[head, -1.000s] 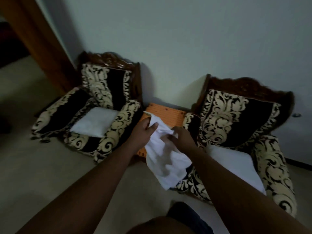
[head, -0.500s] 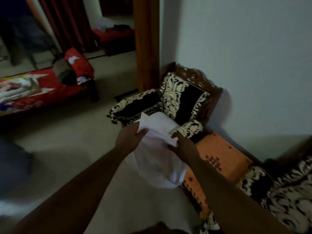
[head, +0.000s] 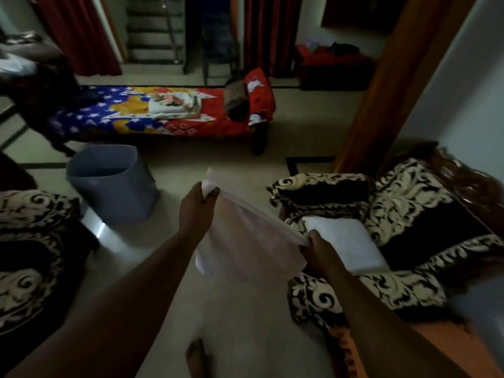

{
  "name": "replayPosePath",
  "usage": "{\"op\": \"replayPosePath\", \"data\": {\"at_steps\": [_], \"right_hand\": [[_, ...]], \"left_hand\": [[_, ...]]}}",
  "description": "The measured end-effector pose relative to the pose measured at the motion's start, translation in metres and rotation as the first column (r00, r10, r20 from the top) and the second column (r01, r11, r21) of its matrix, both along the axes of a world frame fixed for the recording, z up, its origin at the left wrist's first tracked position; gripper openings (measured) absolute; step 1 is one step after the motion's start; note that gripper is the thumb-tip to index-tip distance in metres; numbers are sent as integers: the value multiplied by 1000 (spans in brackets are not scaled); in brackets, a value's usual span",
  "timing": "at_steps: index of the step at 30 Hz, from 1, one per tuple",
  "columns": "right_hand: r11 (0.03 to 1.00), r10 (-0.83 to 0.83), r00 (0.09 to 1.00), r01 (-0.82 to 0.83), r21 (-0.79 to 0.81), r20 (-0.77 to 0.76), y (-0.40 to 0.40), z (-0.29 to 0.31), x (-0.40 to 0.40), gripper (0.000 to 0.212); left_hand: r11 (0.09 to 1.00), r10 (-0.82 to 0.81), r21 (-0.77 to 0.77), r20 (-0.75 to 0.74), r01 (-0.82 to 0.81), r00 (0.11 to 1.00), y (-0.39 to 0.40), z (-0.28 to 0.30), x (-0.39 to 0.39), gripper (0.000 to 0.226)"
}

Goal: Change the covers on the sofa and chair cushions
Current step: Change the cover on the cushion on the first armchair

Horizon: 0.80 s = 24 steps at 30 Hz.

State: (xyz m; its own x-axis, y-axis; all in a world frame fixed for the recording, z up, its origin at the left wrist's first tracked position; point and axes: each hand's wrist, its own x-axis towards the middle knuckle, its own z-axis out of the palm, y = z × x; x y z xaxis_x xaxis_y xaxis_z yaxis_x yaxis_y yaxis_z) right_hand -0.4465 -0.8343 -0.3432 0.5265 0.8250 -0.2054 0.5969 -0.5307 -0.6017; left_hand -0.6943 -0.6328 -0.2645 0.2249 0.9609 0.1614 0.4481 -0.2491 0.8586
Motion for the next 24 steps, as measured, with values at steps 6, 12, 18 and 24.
{"op": "replayPosePath", "data": {"at_steps": [6, 12, 18, 24], "right_hand": [[980, 42, 994, -21, 200, -102, 132, -1, -40, 61], [847, 497, 859, -450, -283, 123, 260, 11, -79, 45], [891, 430, 851, -344, -298, 303, 378, 1, -106, 28], [1000, 8, 978, -13, -20, -209, 501, -4, -118, 38]], "left_hand": [[979, 186, -110, 128, -173, 974, 108, -24, -69, 15], [943, 287, -215, 148, -253, 946, 218, -32, -150, 22], [916, 358, -253, 159, -312, 920, 301, -28, -185, 29], [925, 286, -303, 164, -228, 944, 371, -38, -176, 28]]}}
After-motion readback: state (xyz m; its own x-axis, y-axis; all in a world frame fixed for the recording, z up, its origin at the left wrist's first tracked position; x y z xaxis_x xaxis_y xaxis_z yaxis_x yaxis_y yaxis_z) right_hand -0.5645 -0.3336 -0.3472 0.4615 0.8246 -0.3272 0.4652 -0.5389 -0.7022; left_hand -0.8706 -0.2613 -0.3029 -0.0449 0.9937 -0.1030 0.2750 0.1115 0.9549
